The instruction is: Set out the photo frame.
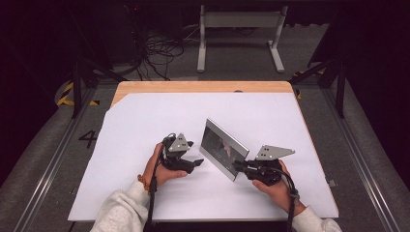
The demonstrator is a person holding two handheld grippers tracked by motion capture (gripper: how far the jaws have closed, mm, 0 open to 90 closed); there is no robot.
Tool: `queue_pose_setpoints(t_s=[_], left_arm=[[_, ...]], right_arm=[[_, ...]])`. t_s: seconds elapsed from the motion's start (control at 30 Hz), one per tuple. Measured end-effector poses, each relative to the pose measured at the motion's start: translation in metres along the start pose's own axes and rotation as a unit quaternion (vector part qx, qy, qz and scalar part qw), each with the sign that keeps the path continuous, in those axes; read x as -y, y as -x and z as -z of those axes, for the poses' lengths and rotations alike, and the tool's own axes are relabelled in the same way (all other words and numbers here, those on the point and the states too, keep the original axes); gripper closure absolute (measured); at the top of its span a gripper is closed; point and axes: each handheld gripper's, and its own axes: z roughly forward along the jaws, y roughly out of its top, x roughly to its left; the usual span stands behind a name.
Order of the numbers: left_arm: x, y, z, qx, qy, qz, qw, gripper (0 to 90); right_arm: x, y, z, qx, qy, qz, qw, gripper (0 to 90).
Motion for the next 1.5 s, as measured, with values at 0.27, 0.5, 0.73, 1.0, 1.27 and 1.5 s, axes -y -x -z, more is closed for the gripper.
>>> queue_pose_setpoints(t_s=[0.27, 0.5, 0.73, 1.0, 1.27, 1.5], left_arm=[[-0.002, -0.003, -0.012, 0.015, -0.009, -0.013, 0.9998, 20.5], [-0.009, -0.012, -0.02, 0.039, 0.001, 0.006, 0.9992, 18.1], [-0.015, -0.012, -0.034, 0.059, 0.001, 0.005, 0.9983, 17.9], [-0.021, -0.012, -0.04, 0.065, 0.009, 0.006, 0.9978, 18.8], [-0.022, -0.011, -0.037, 0.075, 0.01, -0.001, 0.9971, 24.9], [-0.022, -0.009, -0.034, 0.078, 0.004, -0.006, 0.9969, 31.2]], right_arm=[[0.0, -0.001, 0.001, 0.008, -0.003, 0.011, 0.9999, 80.5], [-0.001, 0.001, 0.004, 0.021, -0.011, 0.029, 0.9993, 81.2], [-0.002, -0.003, 0.004, 0.043, -0.015, 0.041, 0.9981, 75.6], [0.0, -0.003, 0.002, 0.051, -0.018, 0.036, 0.9979, 71.7], [0.003, -0.003, -0.003, 0.058, -0.028, 0.034, 0.9973, 66.0], [0.003, -0.001, -0.003, 0.054, -0.03, 0.032, 0.9976, 67.6]])
